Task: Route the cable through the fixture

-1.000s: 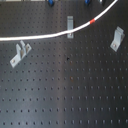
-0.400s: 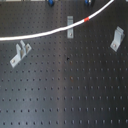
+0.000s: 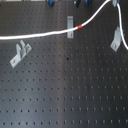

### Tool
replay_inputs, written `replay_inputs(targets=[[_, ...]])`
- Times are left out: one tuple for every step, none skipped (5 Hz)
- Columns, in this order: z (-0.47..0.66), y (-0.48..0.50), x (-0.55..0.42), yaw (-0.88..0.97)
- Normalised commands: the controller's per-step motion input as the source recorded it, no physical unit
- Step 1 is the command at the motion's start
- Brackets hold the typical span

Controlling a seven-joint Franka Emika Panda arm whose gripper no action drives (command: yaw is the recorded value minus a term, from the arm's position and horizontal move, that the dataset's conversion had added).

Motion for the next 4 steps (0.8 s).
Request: replay_inputs(targets=[[0.0, 0.068, -0.124, 0.05], [0.0, -0.048, -0.147, 0.0], [0.01, -0.099, -0.34, 0.0], [0.0, -0.023, -0.116, 0.0]])
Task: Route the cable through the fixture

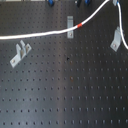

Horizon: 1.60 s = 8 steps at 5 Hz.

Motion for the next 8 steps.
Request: replay_inputs(targets=[[0.01, 0.053, -0.624, 0.08], [0.0, -0.009, -0.03, 0.0], [0.02, -0.04, -0.137, -0.4], [0.03, -0.118, -0.309, -0.49], [0.0, 0.013, -0.007, 0.0], [0.0, 0.016, 0.027, -0.01], [-0.04, -0.098, 0.054, -0.03], [0.0, -0.269, -0.544, 0.0]])
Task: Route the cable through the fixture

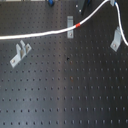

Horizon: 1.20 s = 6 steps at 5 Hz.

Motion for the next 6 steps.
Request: replay_inputs(targets=[[0.0, -0.009, -0.015, 0.0], [0.0, 0.242, -0.358, 0.27], [0.0, 0.299, -0.442, 0.33], [0.0, -0.018, 0.008, 0.0], [0.0, -0.006, -0.016, 0.0], [0.07, -0.116, -0.393, 0.0]])
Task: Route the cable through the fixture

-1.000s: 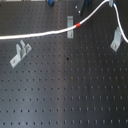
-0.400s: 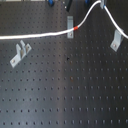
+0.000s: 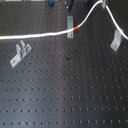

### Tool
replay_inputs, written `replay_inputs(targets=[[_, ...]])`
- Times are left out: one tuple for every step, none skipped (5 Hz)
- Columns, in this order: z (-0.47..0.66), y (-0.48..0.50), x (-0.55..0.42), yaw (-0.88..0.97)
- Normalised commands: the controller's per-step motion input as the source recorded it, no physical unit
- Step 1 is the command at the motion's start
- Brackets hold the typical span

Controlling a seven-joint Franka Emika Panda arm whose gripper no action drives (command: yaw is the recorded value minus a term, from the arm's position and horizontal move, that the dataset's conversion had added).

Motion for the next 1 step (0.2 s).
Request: replay_inputs(targets=[[0.07, 0.053, -0.609, 0.11]])
